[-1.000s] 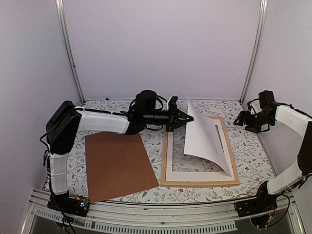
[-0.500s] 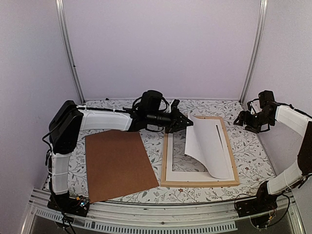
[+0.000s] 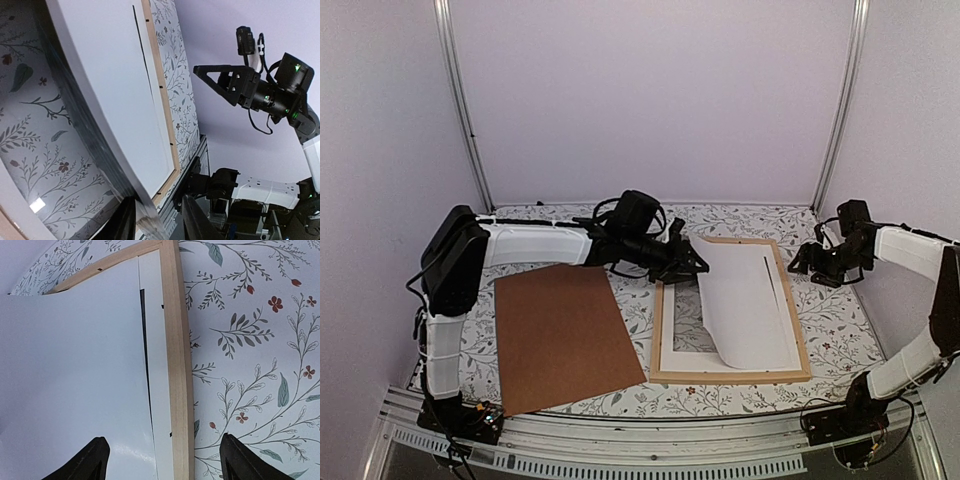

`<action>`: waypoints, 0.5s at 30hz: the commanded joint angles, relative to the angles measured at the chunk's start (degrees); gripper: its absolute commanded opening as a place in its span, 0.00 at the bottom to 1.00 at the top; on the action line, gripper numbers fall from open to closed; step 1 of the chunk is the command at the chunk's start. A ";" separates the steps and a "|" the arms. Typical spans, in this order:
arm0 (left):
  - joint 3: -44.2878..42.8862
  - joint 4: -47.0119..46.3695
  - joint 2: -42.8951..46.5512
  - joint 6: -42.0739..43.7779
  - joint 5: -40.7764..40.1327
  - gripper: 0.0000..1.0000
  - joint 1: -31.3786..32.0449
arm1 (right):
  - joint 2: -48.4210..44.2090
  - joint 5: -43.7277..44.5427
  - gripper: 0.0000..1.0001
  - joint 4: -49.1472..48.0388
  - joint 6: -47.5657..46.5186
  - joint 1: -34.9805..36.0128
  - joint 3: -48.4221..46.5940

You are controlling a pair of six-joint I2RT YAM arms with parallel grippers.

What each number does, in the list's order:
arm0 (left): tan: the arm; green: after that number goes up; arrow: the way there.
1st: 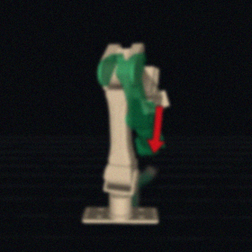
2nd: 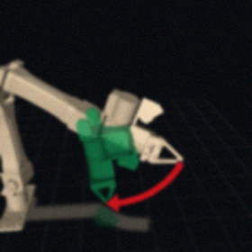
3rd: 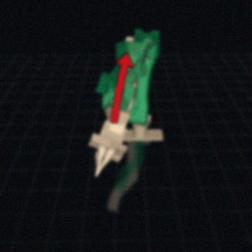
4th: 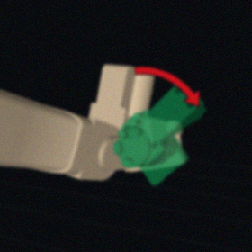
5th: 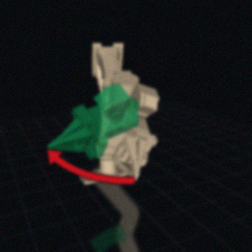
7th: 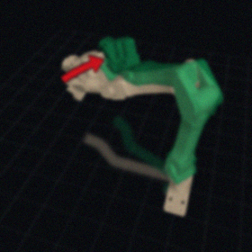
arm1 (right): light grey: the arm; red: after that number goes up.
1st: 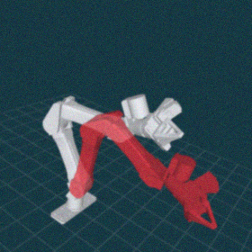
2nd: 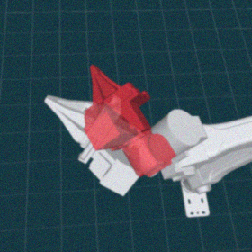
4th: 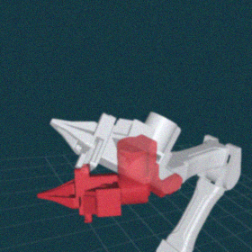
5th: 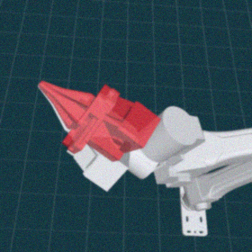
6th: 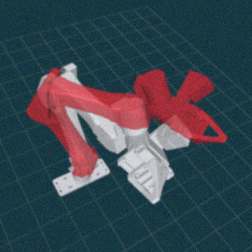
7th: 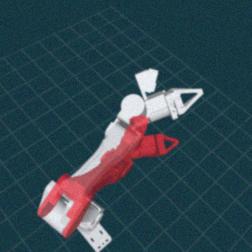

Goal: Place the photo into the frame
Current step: Place the photo on the mat board.

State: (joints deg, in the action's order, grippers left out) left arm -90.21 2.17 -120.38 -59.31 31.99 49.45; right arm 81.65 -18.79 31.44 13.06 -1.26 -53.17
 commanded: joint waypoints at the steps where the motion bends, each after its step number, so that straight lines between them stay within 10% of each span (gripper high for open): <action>1: 1.55 3.33 -1.00 2.11 -0.69 0.36 0.69 | 1.85 -0.89 0.80 -3.61 1.50 2.25 1.67; 15: 7.62 7.06 -0.02 4.91 -5.11 0.43 -0.53 | 5.72 -1.32 0.80 -6.95 2.28 4.79 3.73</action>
State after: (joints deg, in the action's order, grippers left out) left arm -84.14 8.40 -120.46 -56.01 28.36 49.39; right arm 86.28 -19.42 26.68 14.66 3.01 -50.06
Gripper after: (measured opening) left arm 0.445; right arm 0.798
